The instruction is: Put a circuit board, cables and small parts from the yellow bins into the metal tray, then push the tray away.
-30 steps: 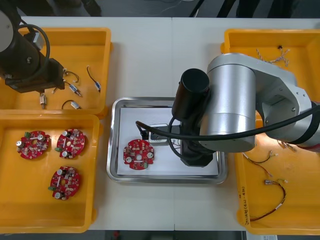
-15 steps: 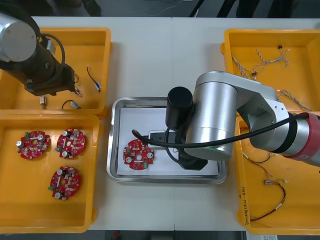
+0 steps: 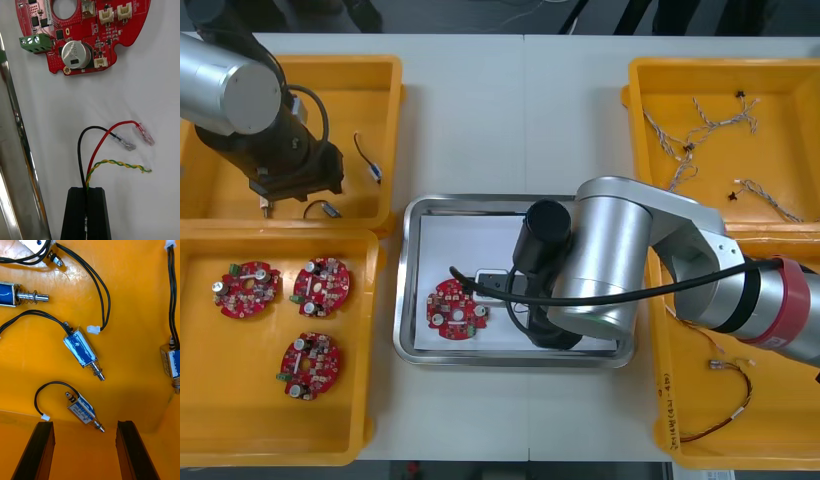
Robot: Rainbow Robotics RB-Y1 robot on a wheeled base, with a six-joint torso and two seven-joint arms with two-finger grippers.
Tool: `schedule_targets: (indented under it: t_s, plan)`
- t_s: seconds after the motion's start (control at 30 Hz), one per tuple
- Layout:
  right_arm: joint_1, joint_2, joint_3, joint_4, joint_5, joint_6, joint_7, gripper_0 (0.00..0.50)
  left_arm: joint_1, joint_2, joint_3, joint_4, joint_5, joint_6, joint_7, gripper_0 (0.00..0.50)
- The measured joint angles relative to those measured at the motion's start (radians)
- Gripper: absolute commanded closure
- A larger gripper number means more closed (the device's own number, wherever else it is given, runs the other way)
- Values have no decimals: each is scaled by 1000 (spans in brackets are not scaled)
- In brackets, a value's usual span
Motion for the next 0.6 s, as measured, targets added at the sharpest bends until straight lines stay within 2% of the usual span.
schedule_targets:
  t_s: [0.5, 0.53, 0.57, 0.6]
  plan:
    - [78, 12, 0, 1, 66, -22, 0, 500, -110, -5, 0, 148, 45, 60, -10, 21]
    - [79, 13, 0, 1, 70, -26, 0, 464, -118, -8, 0, 163, 46, 65, -10, 22]
    - [79, 14, 0, 1, 71, -30, 0, 322, -127, -11, 0, 176, 46, 69, -11, 21]
    - [79, 16, 0, 1, 72, -34, 0, 243, -134, -14, 0, 190, 47, 73, -12, 22]
